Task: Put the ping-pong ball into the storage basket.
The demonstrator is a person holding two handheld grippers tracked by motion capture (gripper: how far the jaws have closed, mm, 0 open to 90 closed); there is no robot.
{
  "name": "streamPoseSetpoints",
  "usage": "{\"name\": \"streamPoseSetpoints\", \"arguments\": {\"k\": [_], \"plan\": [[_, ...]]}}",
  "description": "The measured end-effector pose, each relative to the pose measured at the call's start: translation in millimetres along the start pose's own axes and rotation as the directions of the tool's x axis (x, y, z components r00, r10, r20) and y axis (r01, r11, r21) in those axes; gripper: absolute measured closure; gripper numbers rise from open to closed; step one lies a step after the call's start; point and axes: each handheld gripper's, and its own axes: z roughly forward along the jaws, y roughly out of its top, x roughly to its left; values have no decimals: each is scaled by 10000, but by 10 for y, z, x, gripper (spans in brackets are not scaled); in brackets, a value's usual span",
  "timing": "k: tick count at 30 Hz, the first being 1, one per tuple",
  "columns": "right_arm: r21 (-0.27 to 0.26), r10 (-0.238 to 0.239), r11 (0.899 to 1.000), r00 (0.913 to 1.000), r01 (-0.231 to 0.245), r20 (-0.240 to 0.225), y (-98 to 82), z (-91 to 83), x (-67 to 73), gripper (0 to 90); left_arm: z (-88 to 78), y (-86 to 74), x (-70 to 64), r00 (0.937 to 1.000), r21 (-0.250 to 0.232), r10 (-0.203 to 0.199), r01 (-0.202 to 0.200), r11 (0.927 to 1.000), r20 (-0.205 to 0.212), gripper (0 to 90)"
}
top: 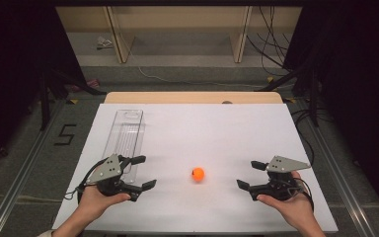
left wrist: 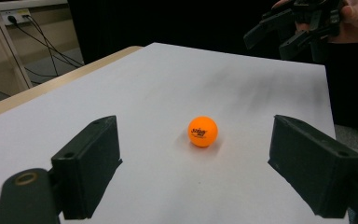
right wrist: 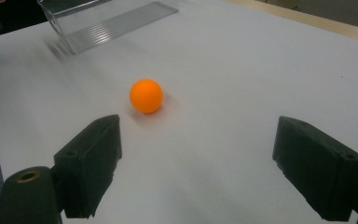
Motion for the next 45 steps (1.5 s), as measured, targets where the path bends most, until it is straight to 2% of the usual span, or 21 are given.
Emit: {"name": "streamPoseSetpoints", "arguments": {"k": [12, 21, 45], "plan": [[59, -170, 9998, 9998, 171, -96, 17, 34, 19, 163, 4, -2, -12, 10000, 15, 19, -19, 10000, 40, 158], [181, -537, 9983, 9976, 546, -447, 95, 199, 83, 163, 12, -2, -15, 10000, 37, 41, -41, 10000, 88, 158], [498, -1044, 9926, 9879, 1106, -1143, 292, 649, 189, 164, 21, 0, -24, 9998, 42, 82, -83, 10000, 190, 158]]}}
